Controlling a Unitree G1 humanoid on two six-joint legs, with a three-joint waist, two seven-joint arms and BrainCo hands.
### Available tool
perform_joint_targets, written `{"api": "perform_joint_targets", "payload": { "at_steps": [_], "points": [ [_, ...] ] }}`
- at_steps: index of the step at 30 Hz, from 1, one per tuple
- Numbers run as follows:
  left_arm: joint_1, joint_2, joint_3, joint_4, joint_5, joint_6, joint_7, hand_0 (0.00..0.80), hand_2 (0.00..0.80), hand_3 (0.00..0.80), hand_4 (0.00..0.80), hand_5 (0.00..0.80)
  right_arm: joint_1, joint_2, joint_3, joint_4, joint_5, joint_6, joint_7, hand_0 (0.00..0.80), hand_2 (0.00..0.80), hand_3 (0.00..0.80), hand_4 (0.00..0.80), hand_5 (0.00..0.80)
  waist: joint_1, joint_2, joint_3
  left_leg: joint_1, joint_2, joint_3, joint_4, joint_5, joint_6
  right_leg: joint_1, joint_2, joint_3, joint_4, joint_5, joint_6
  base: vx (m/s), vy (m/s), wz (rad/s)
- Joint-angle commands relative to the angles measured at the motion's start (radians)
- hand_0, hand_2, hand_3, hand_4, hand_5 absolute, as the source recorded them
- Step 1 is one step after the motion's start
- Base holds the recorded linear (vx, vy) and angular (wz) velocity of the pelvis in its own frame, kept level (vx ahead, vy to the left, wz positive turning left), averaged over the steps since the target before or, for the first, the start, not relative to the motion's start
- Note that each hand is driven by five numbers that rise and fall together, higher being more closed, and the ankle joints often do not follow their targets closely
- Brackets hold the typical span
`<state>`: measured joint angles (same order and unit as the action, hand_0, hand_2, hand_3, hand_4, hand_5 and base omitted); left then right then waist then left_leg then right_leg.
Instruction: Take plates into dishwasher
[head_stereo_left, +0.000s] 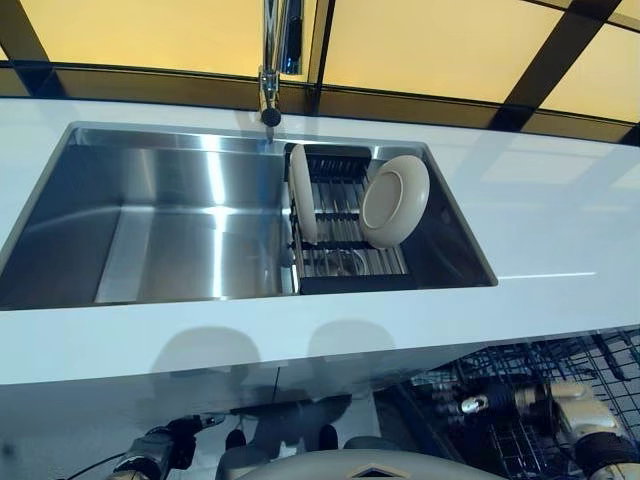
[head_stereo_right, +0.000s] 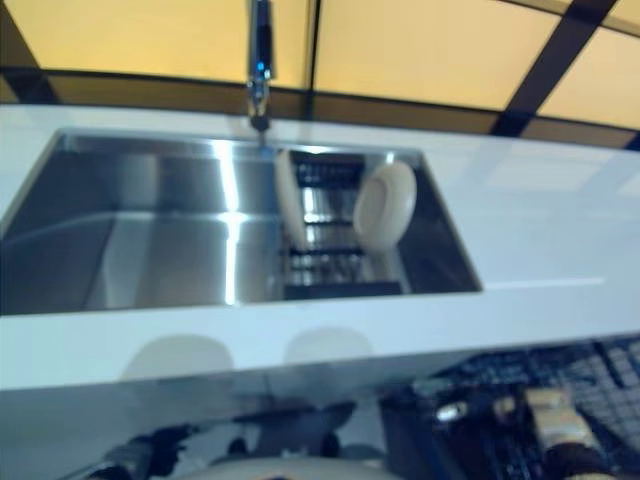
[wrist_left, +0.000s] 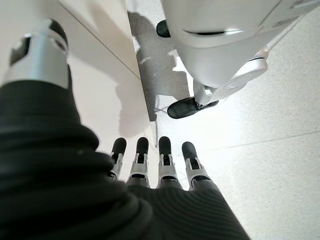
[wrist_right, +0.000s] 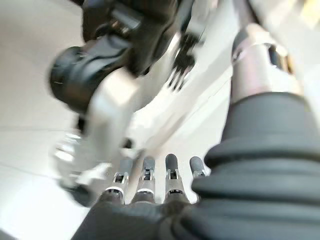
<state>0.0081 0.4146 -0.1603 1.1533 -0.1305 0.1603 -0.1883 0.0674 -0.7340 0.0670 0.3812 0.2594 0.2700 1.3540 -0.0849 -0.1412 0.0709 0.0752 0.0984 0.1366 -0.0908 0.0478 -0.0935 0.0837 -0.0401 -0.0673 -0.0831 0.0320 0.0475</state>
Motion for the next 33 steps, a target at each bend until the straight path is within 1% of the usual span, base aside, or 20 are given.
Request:
{"api": "perform_joint_targets", "payload": {
  "at_steps": [1, 2, 3, 5, 6, 8, 12, 14, 16, 20, 21, 23, 25, 26, 27, 28, 29, 30, 32, 33],
  "points": [
    [-0.006, 0.007, 0.030, 0.027, 0.017, -0.033, -0.012, 0.000, 0.000, 0.000, 0.000, 0.000, -0.045, -0.086, -0.033, -0.164, 0.211, 0.082, 0.079, 0.000, 0.000, 0.000, 0.000, 0.000, -0.006, 0.036, -0.020, -0.005, -0.037, 0.029, 0.021, -0.061, 0.073, -0.070, -0.038, -0.020, 0.091, -0.011, 0.095, -0.005, 0.060, -0.01],
    [0.005, 0.000, 0.031, 0.028, 0.013, -0.043, -0.009, 0.000, 0.000, 0.000, 0.000, 0.000, -0.059, -0.088, -0.060, -0.251, 0.292, 0.132, 0.080, 0.000, 0.000, 0.000, 0.000, 0.000, -0.009, 0.041, -0.022, -0.003, -0.039, 0.032, 0.019, -0.063, 0.073, -0.073, -0.038, -0.018, 0.093, -0.013, 0.096, -0.006, 0.075, -0.03],
    [0.012, -0.005, 0.032, 0.028, 0.010, -0.049, -0.006, 0.000, 0.000, 0.000, 0.000, 0.000, -0.071, -0.086, -0.080, -0.305, 0.343, 0.166, 0.072, 0.000, 0.000, 0.000, 0.000, 0.000, -0.011, 0.044, -0.023, -0.002, -0.040, 0.033, 0.018, -0.065, 0.073, -0.076, -0.038, -0.016, 0.095, -0.015, 0.097, -0.003, 0.059, -0.05],
    [0.016, -0.011, 0.032, 0.028, 0.008, -0.051, -0.004, 0.000, 0.000, 0.000, 0.000, 0.000, -0.085, -0.085, -0.101, -0.351, 0.406, 0.191, 0.060, 0.000, 0.000, 0.000, 0.000, 0.000, -0.011, 0.047, -0.023, -0.001, -0.040, 0.036, 0.018, -0.067, 0.074, -0.077, -0.038, -0.013, 0.097, -0.016, 0.098, 0.001, 0.038, -0.05],
    [0.020, -0.018, 0.032, 0.030, 0.007, -0.053, -0.001, 0.000, 0.000, 0.000, 0.000, 0.000, -0.113, -0.076, -0.136, -0.413, 0.494, 0.236, 0.033, 0.000, 0.000, 0.000, 0.000, 0.000, -0.013, 0.052, -0.025, 0.001, -0.042, 0.038, 0.017, -0.070, 0.075, -0.080, -0.037, -0.009, 0.100, -0.019, 0.100, 0.003, 0.040, -0.09],
    [0.023, -0.027, 0.032, 0.033, 0.006, -0.057, 0.005, 0.000, 0.000, 0.000, 0.000, 0.000, -0.141, -0.068, -0.162, -0.440, 0.555, 0.257, 0.005, 0.000, 0.000, 0.000, 0.000, 0.000, -0.013, 0.055, -0.026, 0.003, -0.043, 0.041, 0.017, -0.075, 0.077, -0.082, -0.038, -0.007, 0.101, -0.021, 0.101, 0.001, 0.038, -0.16],
    [0.027, -0.043, 0.025, 0.048, -0.001, -0.069, 0.010, 0.000, 0.000, 0.000, 0.000, 0.000, -0.204, -0.056, -0.192, -0.459, 0.696, 0.277, -0.096, 0.000, 0.000, 0.000, 0.000, 0.000, -0.015, 0.063, -0.034, 0.005, -0.045, 0.046, 0.016, -0.082, 0.078, -0.083, -0.041, -0.003, 0.101, -0.026, 0.101, -0.001, 0.037, -0.06],
    [0.026, -0.049, 0.022, 0.054, -0.003, -0.074, 0.012, 0.000, 0.000, 0.000, 0.000, 0.000, -0.230, -0.057, -0.208, -0.444, 0.759, 0.264, -0.140, 0.000, 0.000, 0.000, 0.000, 0.000, -0.015, 0.066, -0.036, 0.007, -0.045, 0.048, 0.016, -0.085, 0.078, -0.082, -0.042, -0.004, 0.102, -0.029, 0.101, 0.005, 0.031, -0.02],
    [0.024, -0.053, 0.018, 0.061, -0.008, -0.077, 0.014, 0.000, 0.000, 0.000, 0.000, 0.000, -0.252, -0.053, -0.223, -0.432, 0.837, 0.245, -0.212, 0.000, 0.000, 0.000, 0.000, 0.000, -0.016, 0.069, -0.039, 0.008, -0.046, 0.050, 0.016, -0.088, 0.078, -0.081, -0.043, -0.005, 0.100, -0.031, 0.101, 0.000, 0.000, 0.00],
    [0.021, -0.062, 0.022, 0.065, -0.011, -0.076, 0.019, 0.000, 0.000, 0.000, 0.000, 0.000, -0.271, -0.048, -0.273, -0.377, 0.867, 0.230, -0.352, 0.000, 0.000, 0.000, 0.000, 0.000, -0.021, 0.074, -0.040, 0.012, -0.050, 0.054, 0.017, -0.092, 0.078, -0.079, -0.044, -0.007, 0.101, -0.034, 0.100, 0.000, 0.000, 0.00],
    [0.021, -0.064, 0.021, 0.065, -0.013, -0.076, 0.021, 0.000, 0.000, 0.000, 0.000, 0.000, -0.273, -0.053, -0.281, -0.363, 0.871, 0.217, -0.394, 0.000, 0.000, 0.000, 0.000, 0.000, -0.021, 0.075, -0.040, 0.012, -0.050, 0.055, 0.017, -0.093, 0.078, -0.079, -0.044, -0.007, 0.102, -0.035, 0.100, 0.000, 0.000, 0.00],
    [0.020, -0.070, 0.023, 0.068, -0.019, -0.076, 0.025, 0.000, 0.000, 0.000, 0.000, 0.000, -0.275, -0.058, -0.301, -0.313, 0.831, 0.180, -0.465, 0.000, 0.000, 0.000, 0.000, 0.000, -0.026, 0.077, -0.039, 0.015, -0.051, 0.058, 0.017, -0.095, 0.079, -0.079, -0.043, -0.006, 0.104, -0.036, 0.099, 0.000, 0.000, 0.00],
    [0.021, -0.076, 0.023, 0.071, -0.028, -0.076, 0.030, 0.000, 0.000, 0.000, 0.000, 0.000, -0.267, -0.070, -0.308, -0.287, 0.790, 0.121, -0.552, 0.000, 0.000, 0.000, 0.000, 0.000, -0.032, 0.078, -0.038, 0.016, -0.052, 0.060, 0.016, -0.093, 0.080, -0.080, -0.042, -0.003, 0.105, -0.035, 0.096, 0.000, 0.000, 0.00],
    [0.022, -0.078, 0.023, 0.072, -0.032, -0.077, 0.031, 0.000, 0.000, 0.000, 0.000, 0.000, -0.264, -0.076, -0.310, -0.280, 0.783, 0.076, -0.593, 0.000, 0.000, 0.000, 0.000, 0.000, -0.034, 0.079, -0.039, 0.016, -0.053, 0.061, 0.015, -0.092, 0.080, -0.082, -0.041, -0.002, 0.105, -0.035, 0.096, 0.000, 0.000, 0.00],
    [0.022, -0.078, 0.024, 0.071, -0.033, -0.077, 0.031, 0.000, 0.000, 0.000, 0.000, 0.000, -0.263, -0.078, -0.312, -0.278, 0.772, 0.059, -0.617, 0.000, 0.000, 0.000, 0.000, 0.000, -0.035, 0.079, -0.039, 0.016, -0.053, 0.061, 0.015, -0.092, 0.080, -0.082, -0.041, -0.002, 0.106, -0.035, 0.095, 0.000, 0.000, 0.00],
    [0.018, -0.081, 0.022, 0.073, -0.037, -0.076, 0.034, 0.000, 0.000, 0.000, 0.000, 0.000, -0.267, -0.084, -0.317, -0.257, 0.728, -0.010, -0.701, 0.000, 0.000, 0.000, 0.000, 0.000, -0.037, 0.079, -0.037, 0.017, -0.053, 0.063, 0.015, -0.092, 0.080, -0.082, -0.041, -0.003, 0.106, -0.034, 0.094, 0.000, 0.000, 0.00],
    [0.014, -0.084, 0.021, 0.076, -0.038, -0.076, 0.035, 0.000, 0.000, 0.000, 0.000, 0.000, -0.276, -0.082, -0.312, -0.243, 0.681, -0.055, -0.746, 0.000, 0.000, 0.000, 0.000, 0.000, -0.038, 0.080, -0.035, 0.018, -0.053, 0.064, 0.015, -0.093, 0.081, -0.081, -0.040, -0.002, 0.106, -0.034, 0.094, 0.000, 0.000, 0.00],
    [0.010, -0.085, 0.019, 0.078, -0.042, -0.076, 0.037, 0.000, 0.000, 0.000, 0.000, 0.000, -0.283, -0.088, -0.308, -0.237, 0.659, -0.077, -0.801, 0.000, 0.000, 0.000, 0.000, 0.000, -0.039, 0.080, -0.034, 0.019, -0.054, 0.066, 0.014, -0.092, 0.081, -0.081, -0.041, -0.003, 0.105, -0.033, 0.094, 0.000, 0.000, 0.00],
    [0.002, -0.092, 0.011, 0.073, -0.051, -0.066, 0.044, 0.000, 0.000, 0.000, 0.000, 0.000, -0.304, -0.088, -0.291, -0.232, 0.566, -0.156, -0.924, 0.000, 0.000, 0.000, 0.000, 0.000, -0.038, 0.081, -0.029, 0.022, -0.055, 0.065, 0.015, -0.092, 0.082, -0.075, -0.040, -0.005, 0.101, -0.031, 0.092, 0.000, 0.000, 0.00],
    [0.001, -0.094, 0.010, 0.070, -0.051, -0.061, 0.046, 0.000, 0.000, 0.000, 0.000, 0.000, -0.313, -0.088, -0.287, -0.235, 0.527, -0.166, -0.974, 0.000, 0.000, 0.000, 0.000, 0.000, -0.038, 0.082, -0.028, 0.023, -0.055, 0.063, 0.015, -0.092, 0.081, -0.074, -0.040, -0.004, 0.100, -0.031, 0.091, 0.000, 0.000, 0.00]
  ]
}}
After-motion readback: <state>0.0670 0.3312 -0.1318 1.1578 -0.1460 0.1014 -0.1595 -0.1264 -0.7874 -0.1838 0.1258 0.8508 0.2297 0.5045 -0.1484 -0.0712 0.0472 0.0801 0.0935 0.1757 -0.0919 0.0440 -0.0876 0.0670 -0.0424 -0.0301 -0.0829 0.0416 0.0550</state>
